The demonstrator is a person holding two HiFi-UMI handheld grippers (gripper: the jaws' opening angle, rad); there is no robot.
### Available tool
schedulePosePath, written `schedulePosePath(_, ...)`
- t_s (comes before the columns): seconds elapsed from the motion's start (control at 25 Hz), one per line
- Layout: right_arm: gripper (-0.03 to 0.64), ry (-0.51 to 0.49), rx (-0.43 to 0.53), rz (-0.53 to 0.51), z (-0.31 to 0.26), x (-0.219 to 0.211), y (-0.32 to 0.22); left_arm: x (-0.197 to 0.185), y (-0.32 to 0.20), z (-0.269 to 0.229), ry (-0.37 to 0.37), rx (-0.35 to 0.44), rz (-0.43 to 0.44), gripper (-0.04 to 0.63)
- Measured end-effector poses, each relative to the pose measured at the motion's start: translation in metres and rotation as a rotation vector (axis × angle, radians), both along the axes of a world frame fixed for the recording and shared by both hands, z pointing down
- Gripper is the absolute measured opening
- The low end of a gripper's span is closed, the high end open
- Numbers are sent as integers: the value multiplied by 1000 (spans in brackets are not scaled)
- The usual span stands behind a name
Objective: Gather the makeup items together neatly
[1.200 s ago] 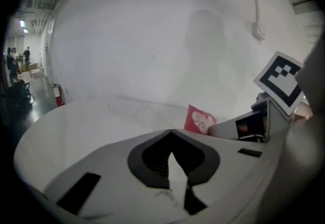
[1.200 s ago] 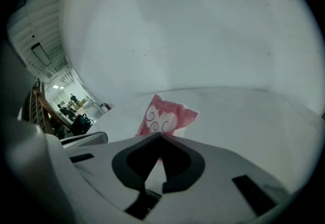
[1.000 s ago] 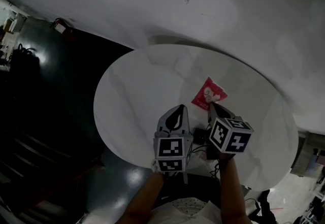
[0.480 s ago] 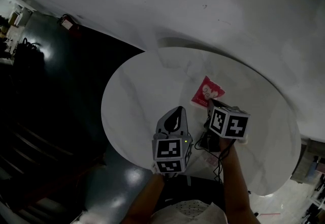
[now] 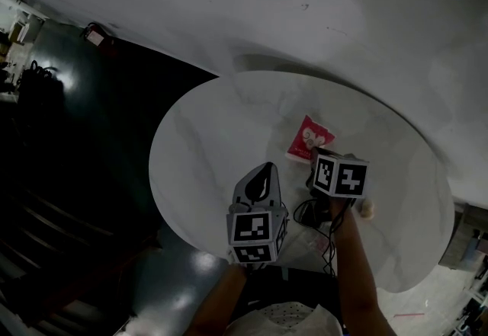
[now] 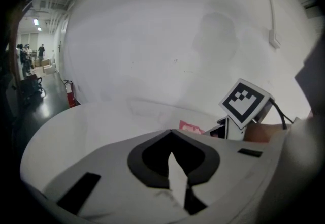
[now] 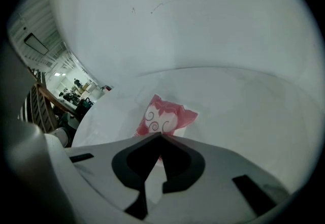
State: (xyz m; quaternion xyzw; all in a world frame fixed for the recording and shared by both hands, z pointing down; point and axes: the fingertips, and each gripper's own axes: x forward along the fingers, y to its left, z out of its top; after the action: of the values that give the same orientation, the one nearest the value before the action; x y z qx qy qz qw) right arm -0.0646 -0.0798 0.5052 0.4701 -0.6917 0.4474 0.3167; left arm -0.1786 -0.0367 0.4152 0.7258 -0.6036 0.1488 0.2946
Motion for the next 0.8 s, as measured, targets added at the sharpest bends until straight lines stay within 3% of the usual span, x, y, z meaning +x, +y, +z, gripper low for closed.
schedulePosePath(0.8,40,37,9,35,5,1,-3,-1,-5,8,15,-12,-3,29)
